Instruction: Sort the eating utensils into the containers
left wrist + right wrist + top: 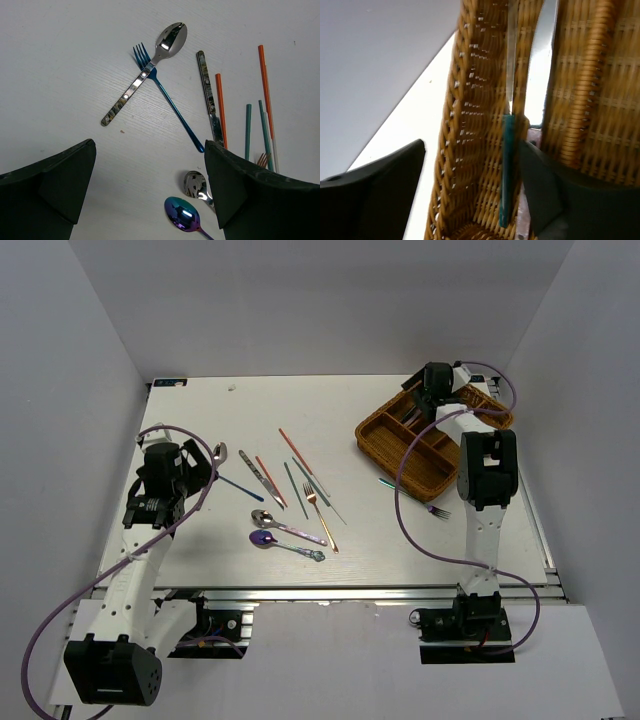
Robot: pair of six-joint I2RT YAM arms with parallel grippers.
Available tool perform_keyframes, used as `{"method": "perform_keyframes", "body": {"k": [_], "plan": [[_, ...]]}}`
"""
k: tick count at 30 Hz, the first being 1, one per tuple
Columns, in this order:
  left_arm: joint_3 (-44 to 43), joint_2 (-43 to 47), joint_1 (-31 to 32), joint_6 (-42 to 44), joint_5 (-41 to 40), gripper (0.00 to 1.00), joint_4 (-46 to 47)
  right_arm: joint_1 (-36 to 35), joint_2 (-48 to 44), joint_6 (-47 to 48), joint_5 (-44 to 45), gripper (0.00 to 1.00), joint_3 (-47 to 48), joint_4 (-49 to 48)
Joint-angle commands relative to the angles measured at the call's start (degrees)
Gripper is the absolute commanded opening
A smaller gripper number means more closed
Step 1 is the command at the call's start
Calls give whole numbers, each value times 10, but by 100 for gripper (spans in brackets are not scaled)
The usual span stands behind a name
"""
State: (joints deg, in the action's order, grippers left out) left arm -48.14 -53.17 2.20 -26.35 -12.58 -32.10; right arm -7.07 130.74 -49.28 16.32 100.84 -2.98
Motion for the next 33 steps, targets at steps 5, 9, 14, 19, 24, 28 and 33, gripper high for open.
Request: {"method": "perform_keyframes", "body": {"k": [5, 9, 14, 19, 24, 28, 33], "plan": [[1, 9, 2, 6, 7, 98, 9, -19, -52, 80, -12, 87, 86, 8], [-1, 10, 2, 5, 3, 98, 7, -74, -64, 156, -15, 89, 127, 41], [-5, 18, 1, -1, -31, 98, -1, -171, -60, 252, 30, 89, 167, 135], [-7, 23, 1, -4, -46, 98, -3, -261, -88, 271, 18, 89, 66, 106], [-12, 34, 2, -16, -95, 98, -16, -367, -50, 367, -65, 80, 96, 131], [-16, 41, 1, -26, -126, 98, -29, -422, 12, 414, -37, 63, 189, 228], [-13, 42, 1, -20, -110, 98, -23, -461, 50, 458, -67, 50, 214, 258]]}}
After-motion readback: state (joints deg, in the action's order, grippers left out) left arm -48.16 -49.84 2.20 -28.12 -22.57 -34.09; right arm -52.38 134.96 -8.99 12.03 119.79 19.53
